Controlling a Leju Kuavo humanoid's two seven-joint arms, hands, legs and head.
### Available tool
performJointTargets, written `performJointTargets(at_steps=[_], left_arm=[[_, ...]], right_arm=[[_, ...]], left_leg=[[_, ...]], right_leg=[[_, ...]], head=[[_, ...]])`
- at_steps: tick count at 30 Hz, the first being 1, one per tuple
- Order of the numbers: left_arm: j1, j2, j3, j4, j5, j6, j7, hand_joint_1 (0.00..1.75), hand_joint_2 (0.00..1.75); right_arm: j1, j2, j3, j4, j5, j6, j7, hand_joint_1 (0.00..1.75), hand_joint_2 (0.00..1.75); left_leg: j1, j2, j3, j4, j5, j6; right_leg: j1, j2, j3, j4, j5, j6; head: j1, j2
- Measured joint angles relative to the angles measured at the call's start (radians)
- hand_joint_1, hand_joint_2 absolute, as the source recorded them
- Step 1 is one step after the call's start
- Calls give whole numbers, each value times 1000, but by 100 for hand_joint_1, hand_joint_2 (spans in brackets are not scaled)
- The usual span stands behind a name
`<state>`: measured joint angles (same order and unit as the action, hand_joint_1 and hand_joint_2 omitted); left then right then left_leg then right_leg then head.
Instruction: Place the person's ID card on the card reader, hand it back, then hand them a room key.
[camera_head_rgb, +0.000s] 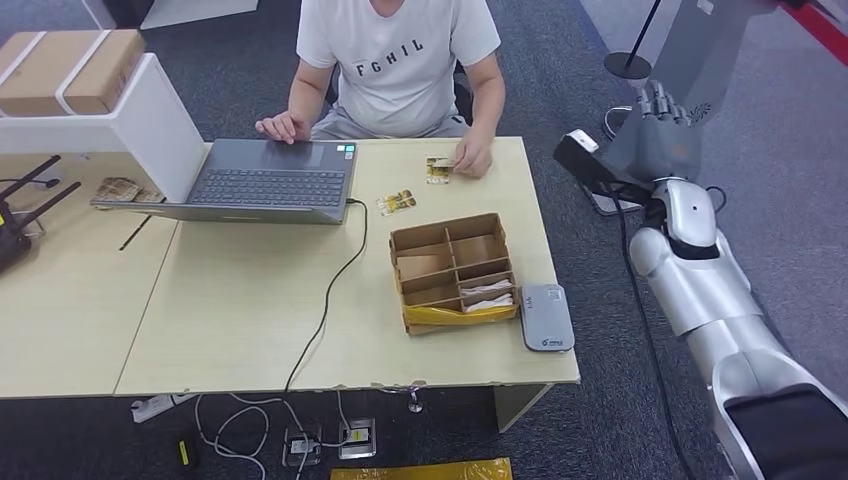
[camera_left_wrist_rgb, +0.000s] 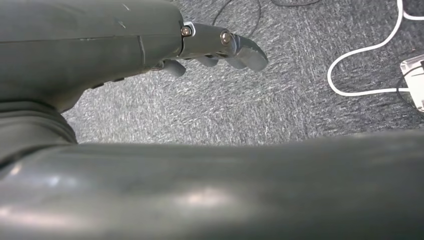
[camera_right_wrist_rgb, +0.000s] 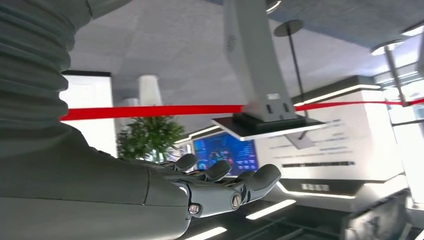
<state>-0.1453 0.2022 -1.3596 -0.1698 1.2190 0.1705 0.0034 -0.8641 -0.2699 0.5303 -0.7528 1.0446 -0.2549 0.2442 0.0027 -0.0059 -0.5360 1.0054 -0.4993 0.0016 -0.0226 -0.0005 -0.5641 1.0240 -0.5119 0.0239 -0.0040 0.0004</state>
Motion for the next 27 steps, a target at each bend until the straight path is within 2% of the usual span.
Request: performJointTargets(at_steps=[3,7,12,16,20,23,27], left_arm=[[-1,0,0,0,3,-1,13,0,0],[4,0,0,0,6,-1,18,0,0],[6,-1,0,0,24,8,14,0,0],[5,-2,1,0,43,16,19,0,0],[6,-3,3,0,71,29,59,0,0],[8,-3,4,0,82,41,85,0,0],[6,-4,5,0,92,65,87,0,0]], right_arm=[[7,-48,-31,-11,-82,39,7,0,175],[12,-148,-96,-2,-275,98,-26,0,175],[41,-276,-214,116,-529,41,-104,0,175],[161,-343,-328,223,-762,-22,-87,0,175],[395,-355,-487,323,-1019,-42,-116,0,0],[541,-327,-606,379,-1156,-53,-174,0,0],[645,-281,-725,431,-1225,-110,-199,0,0]], left_leg=[[0,0,1,0,0,0],[0,-4,-1,0,0,0],[0,-5,-2,0,0,1],[1,-6,0,0,-2,2],[5,-12,-1,0,-4,1],[5,-11,-1,-1,-5,0],[6,-9,0,-2,-5,-1]], right_leg=[[0,0,-1,0,0,0],[0,-4,-1,0,0,0],[0,-5,0,-2,0,0],[2,-6,2,-4,-1,0],[5,-14,6,-6,-3,0],[5,-13,4,-5,-4,-1],[6,-10,4,-5,-5,-2]], head=[[0,0],[0,0],[0,0],[0,0],[1,0],[0,0],[0,0]])
